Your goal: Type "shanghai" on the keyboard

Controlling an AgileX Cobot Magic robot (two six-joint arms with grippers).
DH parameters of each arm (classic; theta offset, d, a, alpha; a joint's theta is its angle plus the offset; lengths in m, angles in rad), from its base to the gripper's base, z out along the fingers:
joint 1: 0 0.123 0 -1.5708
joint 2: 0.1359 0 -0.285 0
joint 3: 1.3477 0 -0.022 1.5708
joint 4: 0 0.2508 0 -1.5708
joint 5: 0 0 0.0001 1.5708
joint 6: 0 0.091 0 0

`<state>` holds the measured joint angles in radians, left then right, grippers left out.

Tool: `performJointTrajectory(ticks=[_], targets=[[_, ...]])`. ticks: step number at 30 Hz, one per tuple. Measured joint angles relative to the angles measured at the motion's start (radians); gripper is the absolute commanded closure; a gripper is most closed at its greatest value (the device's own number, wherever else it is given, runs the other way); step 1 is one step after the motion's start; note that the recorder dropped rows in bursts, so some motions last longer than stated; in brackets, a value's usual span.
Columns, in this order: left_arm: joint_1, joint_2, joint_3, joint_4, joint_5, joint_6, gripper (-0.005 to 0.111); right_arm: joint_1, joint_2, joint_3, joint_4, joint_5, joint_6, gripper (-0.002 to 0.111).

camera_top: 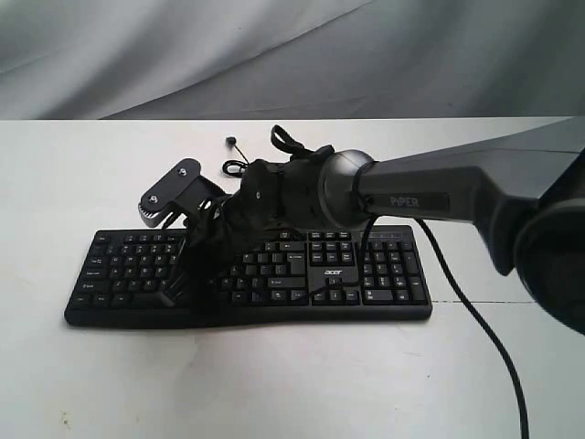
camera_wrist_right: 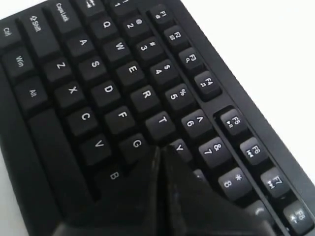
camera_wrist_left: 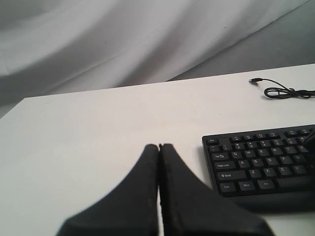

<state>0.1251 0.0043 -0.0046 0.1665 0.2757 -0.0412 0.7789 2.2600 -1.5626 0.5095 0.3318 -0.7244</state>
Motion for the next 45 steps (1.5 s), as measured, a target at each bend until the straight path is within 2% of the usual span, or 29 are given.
performJointTrajectory(ticks=[29, 34, 45], targets=[[0.000, 0.000, 0.000, 0.000, 0.000, 0.000, 0.107, 0.009, -0.032, -0.005, -0.001, 0.006, -0.002, 0.108], [0.000, 0.000, 0.000, 0.000, 0.000, 0.000, 0.107, 0.009, -0.017, -0.103, -0.028, 0.080, 0.007, 0.108], [0.000, 0.000, 0.000, 0.000, 0.000, 0.000, 0.107, 0.057, 0.182, -0.473, -0.077, 0.274, 0.017, 0.108]])
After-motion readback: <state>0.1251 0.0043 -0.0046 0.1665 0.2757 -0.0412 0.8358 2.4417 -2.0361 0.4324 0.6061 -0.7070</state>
